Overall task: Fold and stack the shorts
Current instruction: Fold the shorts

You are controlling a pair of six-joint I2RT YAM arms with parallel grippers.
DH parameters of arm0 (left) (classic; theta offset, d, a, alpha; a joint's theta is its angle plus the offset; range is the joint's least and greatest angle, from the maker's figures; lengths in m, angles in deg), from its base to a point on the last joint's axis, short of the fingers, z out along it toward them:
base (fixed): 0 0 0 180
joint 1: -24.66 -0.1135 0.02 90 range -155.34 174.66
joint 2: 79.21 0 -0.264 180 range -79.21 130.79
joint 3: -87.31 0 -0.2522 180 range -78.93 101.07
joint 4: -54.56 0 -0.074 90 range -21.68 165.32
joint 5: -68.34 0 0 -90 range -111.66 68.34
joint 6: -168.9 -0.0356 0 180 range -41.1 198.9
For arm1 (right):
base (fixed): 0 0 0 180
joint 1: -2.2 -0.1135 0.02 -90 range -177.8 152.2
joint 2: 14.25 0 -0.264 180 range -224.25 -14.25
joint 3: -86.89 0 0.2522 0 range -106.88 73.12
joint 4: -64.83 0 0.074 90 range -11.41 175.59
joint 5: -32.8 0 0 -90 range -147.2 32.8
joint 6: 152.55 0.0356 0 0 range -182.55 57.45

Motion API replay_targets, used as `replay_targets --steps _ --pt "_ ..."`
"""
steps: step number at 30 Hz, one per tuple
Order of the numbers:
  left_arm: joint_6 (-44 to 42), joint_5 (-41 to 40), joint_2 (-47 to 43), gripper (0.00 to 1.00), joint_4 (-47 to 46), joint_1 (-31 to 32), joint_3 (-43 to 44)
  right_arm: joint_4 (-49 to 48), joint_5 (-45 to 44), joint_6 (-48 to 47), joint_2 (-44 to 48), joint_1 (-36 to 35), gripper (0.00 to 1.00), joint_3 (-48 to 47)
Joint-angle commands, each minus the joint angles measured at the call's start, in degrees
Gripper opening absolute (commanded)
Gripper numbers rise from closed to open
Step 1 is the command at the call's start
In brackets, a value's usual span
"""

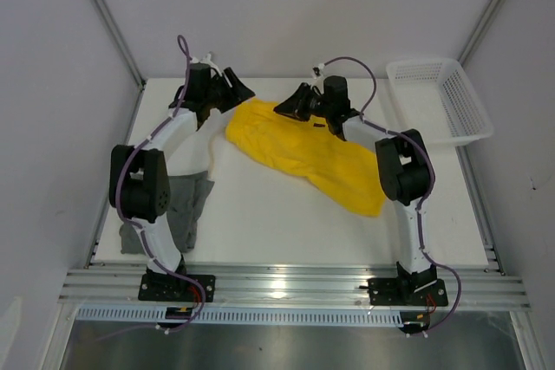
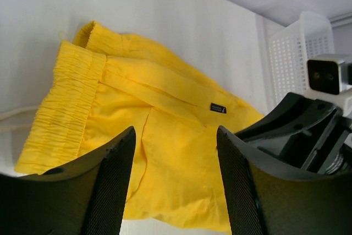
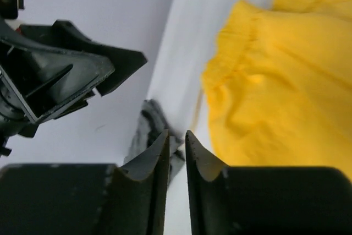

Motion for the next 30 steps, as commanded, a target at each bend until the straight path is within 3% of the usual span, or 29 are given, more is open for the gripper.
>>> replay_targets --steps 1,3,10,18,21,30 --pt "-0.1 -3.2 -5.3 0.64 5.1 0.0 -2.4 -9.4 9.0 7.5 -1.7 -3.2 0.19 2.5" --pt "0.6 -3.3 -6.9 0.63 5.7 0.0 -3.2 -11.5 9.9 10.0 -4.4 -4.9 0.11 0.3" --pt "0.5 -5.6 -11.6 0.63 7.5 -0.2 -7.5 -5.3 5.4 8.0 -14.8 -7.2 0.09 -8.8" --pt "0.3 -6.8 -14.5 0.63 7.9 -0.3 -10.8 16.0 -6.6 -2.9 -13.3 -7.2 0.08 -9.4" --pt "0.3 -7.3 -15.1 0.63 7.8 -0.3 -12.4 23.5 -9.9 -7.5 -8.8 -7.4 0.08 -4.7" --pt "1.9 -5.8 -18.9 0.63 3.7 0.2 -21.7 23.6 -9.9 -14.1 9.6 -7.6 0.09 23.1"
